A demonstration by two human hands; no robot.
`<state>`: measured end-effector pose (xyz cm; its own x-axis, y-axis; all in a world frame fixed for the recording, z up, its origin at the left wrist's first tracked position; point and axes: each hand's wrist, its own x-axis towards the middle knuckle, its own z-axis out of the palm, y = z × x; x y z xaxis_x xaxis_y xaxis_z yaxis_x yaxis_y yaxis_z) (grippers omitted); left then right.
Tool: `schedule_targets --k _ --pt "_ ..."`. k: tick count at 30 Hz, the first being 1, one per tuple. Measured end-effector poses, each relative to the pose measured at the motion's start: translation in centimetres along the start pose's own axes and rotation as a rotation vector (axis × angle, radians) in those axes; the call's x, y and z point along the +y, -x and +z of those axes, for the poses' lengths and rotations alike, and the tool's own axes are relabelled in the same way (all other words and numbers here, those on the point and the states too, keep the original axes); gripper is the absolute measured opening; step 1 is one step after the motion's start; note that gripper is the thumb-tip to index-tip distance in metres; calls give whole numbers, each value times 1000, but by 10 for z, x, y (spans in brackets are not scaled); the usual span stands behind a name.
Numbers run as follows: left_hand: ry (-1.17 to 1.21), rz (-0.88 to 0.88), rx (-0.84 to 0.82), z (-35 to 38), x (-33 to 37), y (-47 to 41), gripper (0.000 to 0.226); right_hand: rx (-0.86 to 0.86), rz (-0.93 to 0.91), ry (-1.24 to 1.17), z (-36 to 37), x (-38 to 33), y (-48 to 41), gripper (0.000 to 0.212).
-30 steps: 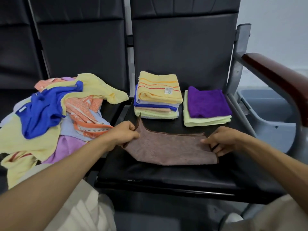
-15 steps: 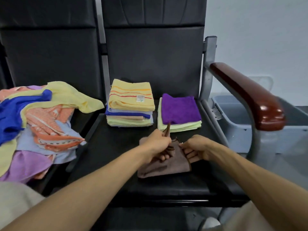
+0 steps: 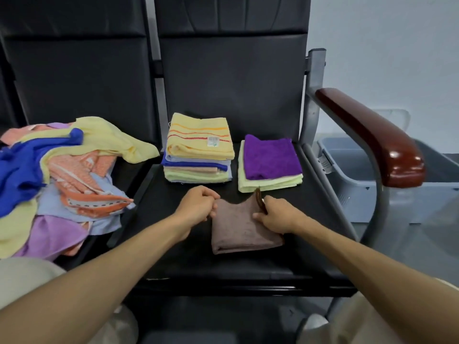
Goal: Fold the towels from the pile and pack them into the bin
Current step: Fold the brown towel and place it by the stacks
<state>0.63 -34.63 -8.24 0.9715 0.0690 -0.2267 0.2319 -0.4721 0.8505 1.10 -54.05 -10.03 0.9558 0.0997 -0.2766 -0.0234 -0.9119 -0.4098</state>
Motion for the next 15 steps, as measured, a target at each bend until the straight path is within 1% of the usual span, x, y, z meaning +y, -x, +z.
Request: schedule_targets --k 1,3,5,6,9,11,13,14,15 --pt "-22 -9 15 -2 -5 -3 17 54 -64 38 0 -4 1 35" --pt "-23 -32 34 -4 -14 -8 12 101 -189 -66 -6 -12 1 30" --pt "91 -71 -6 -2 -18 -12 23 138 -289 -185 -16 -18 -1 28" --pt "183 -101 -60 -1 -17 -12 29 162 -311 -254 -22 -20 -1 26" --pt "474 -215 -249 1 -10 -8 43 194 -330 -526 -35 -22 0 13" --pt "583 -272 -345 -1 -8 -7 46 201 -333 -678 -41 -20 -1 7" --pt "656 -280 -443 0 -5 -9 44 204 -305 -796 -48 -13 -3 13" --pt "684 -261 -473 1 -2 -9 43 183 -278 -859 -51 -9 -4 17" --pt "685 -229 -464 3 3 -11 41 150 -249 -926 -55 -5 -3 19"
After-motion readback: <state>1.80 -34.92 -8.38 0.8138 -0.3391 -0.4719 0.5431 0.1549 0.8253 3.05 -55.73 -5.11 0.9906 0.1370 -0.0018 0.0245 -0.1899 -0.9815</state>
